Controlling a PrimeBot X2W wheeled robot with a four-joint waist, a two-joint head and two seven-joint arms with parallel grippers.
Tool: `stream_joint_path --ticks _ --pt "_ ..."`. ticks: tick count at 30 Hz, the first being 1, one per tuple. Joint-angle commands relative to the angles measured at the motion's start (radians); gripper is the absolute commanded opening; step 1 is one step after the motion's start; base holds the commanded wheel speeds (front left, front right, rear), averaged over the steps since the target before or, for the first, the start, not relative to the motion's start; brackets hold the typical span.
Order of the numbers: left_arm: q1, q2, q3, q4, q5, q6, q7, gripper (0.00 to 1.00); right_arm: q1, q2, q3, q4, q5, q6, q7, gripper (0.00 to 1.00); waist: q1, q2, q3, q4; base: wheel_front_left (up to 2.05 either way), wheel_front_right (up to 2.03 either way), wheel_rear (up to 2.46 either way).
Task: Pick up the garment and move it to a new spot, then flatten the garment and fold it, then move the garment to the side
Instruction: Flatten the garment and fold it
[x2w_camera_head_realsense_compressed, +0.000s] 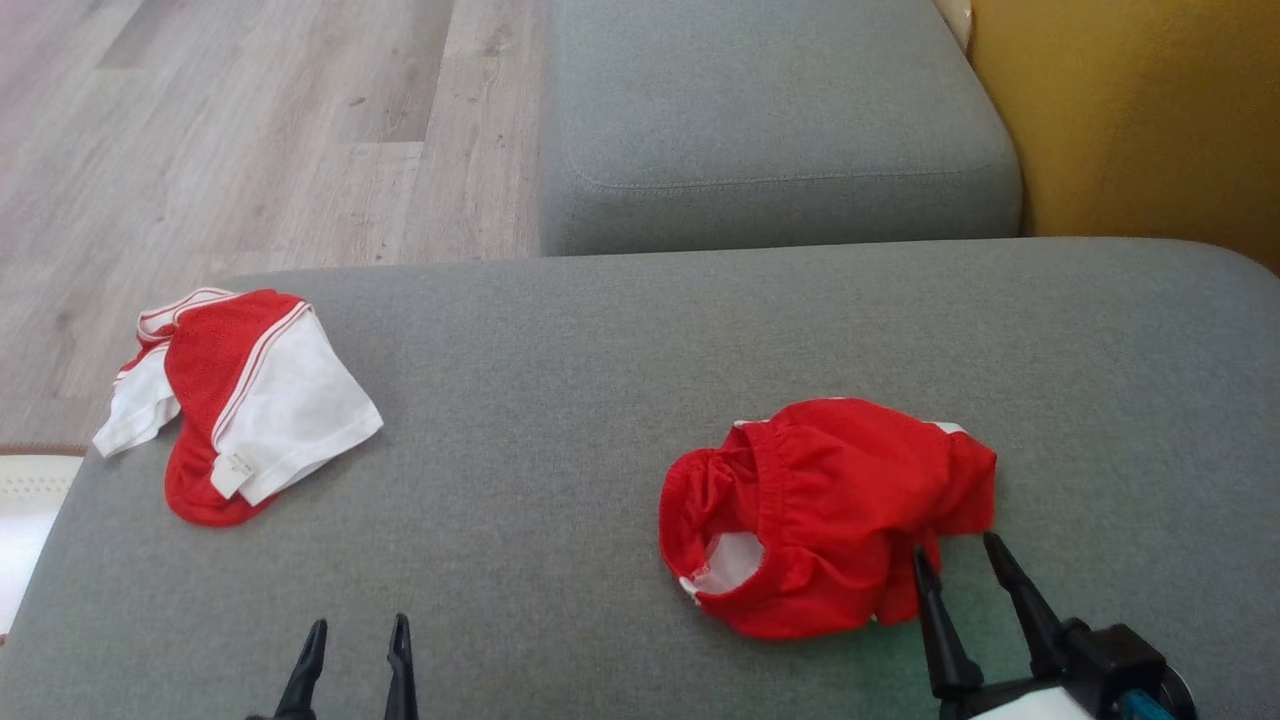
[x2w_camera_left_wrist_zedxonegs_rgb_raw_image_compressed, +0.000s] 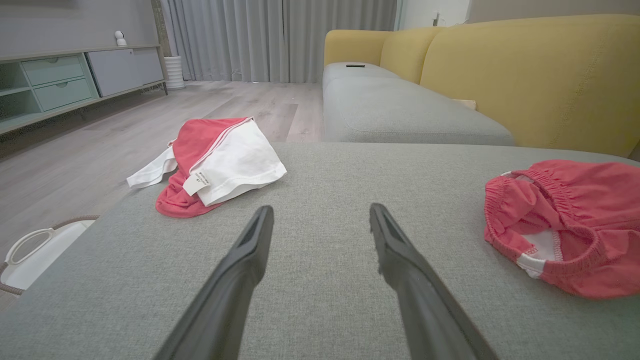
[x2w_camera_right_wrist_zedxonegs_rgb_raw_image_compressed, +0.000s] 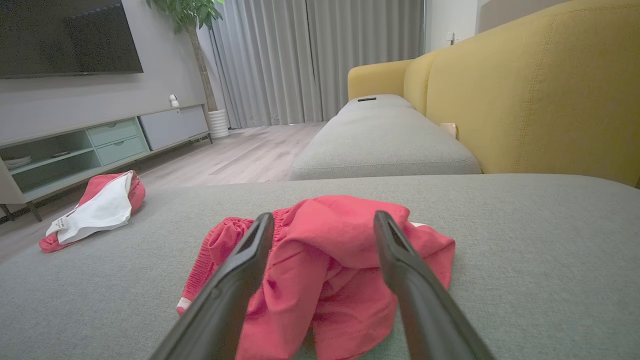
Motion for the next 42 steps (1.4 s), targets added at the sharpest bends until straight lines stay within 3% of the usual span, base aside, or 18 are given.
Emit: stream_joint_path --ticks 1,28,31,35,42 --pt "-0.06 -0.006 0.021 -0.031 0.009 0.006 -0.006 1.0 -0.041 -0.004 0.02 -0.026 0.0 0.008 -0.006 1.0 0.0 0.0 -0.001 0.0 0.0 0.0 0.0" --pt "-0.075 -0.006 0.002 -0.03 0.008 0.023 -0.006 1.0 -0.049 -0.004 0.024 -0.019 0.003 0.008 -0.006 1.0 0.0 0.0 0.004 -0.023 0.0 0.0 0.0" --pt "-0.111 -0.006 -0.022 -0.029 -0.007 0.006 -0.006 1.0 -0.053 -0.004 0.023 -0.023 0.001 0.008 -0.006 1.0 0.0 0.0 0.02 -0.024 0.0 0.0 0.0" --pt "-0.221 -0.006 -0.089 -0.003 -0.049 -0.048 -0.006 1.0 -0.065 -0.004 0.025 -0.026 0.0 0.008 -0.006 1.0 0.0 0.0 0.056 -0.034 0.0 0.0 0.0" --pt "-0.497 -0.006 -0.297 0.146 -0.275 -0.151 -0.006 1.0 -0.102 -0.004 0.033 -0.04 0.007 0.008 -0.006 1.0 0.0 0.0 0.148 -0.073 0.0 0.0 0.0"
